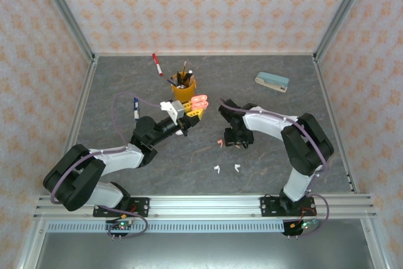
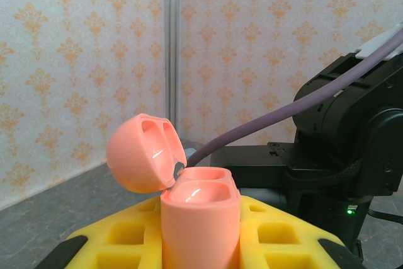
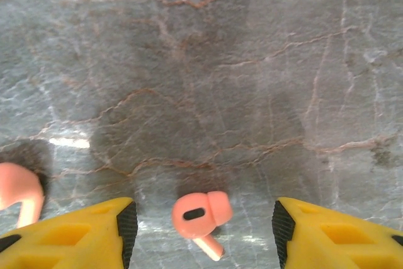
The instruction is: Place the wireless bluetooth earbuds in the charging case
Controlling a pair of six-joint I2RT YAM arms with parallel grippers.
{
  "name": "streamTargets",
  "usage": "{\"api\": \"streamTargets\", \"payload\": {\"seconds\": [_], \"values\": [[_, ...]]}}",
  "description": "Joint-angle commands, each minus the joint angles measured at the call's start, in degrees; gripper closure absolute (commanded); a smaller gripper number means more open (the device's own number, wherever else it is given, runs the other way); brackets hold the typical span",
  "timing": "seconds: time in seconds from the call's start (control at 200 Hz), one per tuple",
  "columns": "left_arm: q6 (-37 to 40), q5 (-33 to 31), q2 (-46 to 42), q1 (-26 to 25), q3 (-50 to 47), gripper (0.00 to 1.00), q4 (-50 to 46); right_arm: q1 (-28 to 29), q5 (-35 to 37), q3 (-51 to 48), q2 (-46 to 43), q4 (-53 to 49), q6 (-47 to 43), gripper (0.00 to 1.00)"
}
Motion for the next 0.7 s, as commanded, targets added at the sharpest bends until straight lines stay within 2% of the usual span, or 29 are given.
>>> {"api": "streamTargets", "payload": {"seconds": [0.0,0.265,0.696], "values": [[0.97,0.04,-0.46,0.16,1.0,1.0,0.11,-0.89,0.41,0.67,0.78,0.37,-1.14,0.41],[0.88,0.04,-0.31,0.09,1.18,1.0,-0.07,-2.35,-2.13,0.83,2.01,1.97,-1.43,0.43],[0.6,0.39,0.03,0.11,1.88,1.0,-0.5,-2.62,-3.19,0.14,2.28,3.05,-1.01,0.56]]}}
